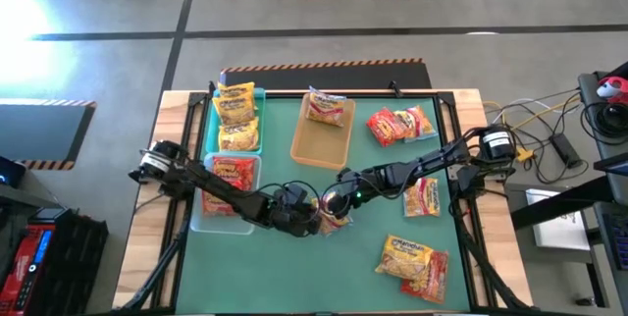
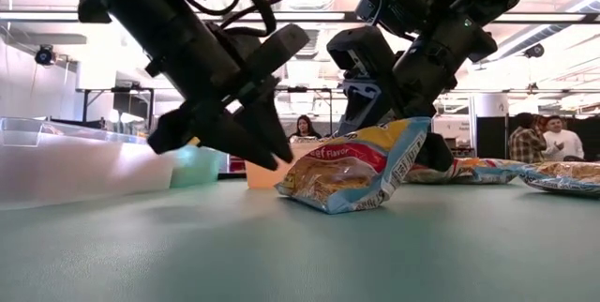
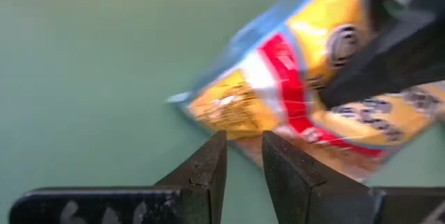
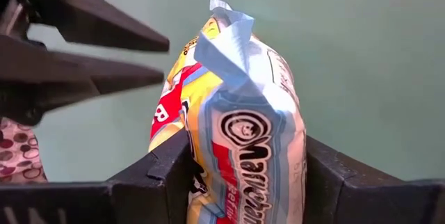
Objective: Sort Maruchan noodles
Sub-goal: Put the blue noodle pack into the orange bin
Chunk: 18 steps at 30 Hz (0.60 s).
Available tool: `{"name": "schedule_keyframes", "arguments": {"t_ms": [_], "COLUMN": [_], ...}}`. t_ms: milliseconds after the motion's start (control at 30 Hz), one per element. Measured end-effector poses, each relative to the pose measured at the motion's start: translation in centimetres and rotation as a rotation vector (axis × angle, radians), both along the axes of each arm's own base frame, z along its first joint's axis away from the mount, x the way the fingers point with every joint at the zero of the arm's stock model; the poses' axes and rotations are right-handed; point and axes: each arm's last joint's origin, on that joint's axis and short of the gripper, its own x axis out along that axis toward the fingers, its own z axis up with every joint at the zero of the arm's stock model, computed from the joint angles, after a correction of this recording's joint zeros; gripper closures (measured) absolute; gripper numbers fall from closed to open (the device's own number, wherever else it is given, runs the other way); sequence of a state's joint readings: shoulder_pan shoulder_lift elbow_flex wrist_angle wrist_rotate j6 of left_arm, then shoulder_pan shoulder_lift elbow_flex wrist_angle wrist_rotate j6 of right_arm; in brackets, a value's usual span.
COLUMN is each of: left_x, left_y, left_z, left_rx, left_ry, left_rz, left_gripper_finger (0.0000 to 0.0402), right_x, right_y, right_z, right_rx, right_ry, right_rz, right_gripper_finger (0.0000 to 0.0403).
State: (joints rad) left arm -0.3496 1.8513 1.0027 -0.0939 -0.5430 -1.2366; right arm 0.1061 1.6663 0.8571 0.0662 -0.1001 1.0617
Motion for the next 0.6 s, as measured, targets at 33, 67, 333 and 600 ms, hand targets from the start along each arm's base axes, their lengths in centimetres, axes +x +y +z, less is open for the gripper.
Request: {"name": "schedule_keyframes", "arguments": {"t_ms": [33, 67, 333, 600], "left_x": [-0.2, -0.4, -1.2, -1.9], "left_y": [0.1, 0.1, 0.4, 0.7], "left_z": [0.0, 0.2, 1.3, 2.2], "left_rx": [-0.001, -0.002, 0.017, 0.035], "left_ry": [0.014, 0.024, 0.057, 0.079], "left_rz": [0.010, 0.017, 0.034, 0.039], "left_gripper_finger": [0.0327, 0.0327, 0.0327, 0.0327], "right_x": [0.0, -0.1, -0.1, -0.2], "right_y": [0.0, 0.0, 0.0, 0.1], "right_z": [0.1, 0.1, 0.3, 1.2], "right_rx": [0.003, 0.003, 0.005, 0.016], "right_ry": [-0.001, 0.001, -0.004, -0.037], "right_rz": [0.003, 0.005, 0.011, 0.034], "right_gripper_finger": [0.0221, 0.0221, 0.0222, 0.0222]}}
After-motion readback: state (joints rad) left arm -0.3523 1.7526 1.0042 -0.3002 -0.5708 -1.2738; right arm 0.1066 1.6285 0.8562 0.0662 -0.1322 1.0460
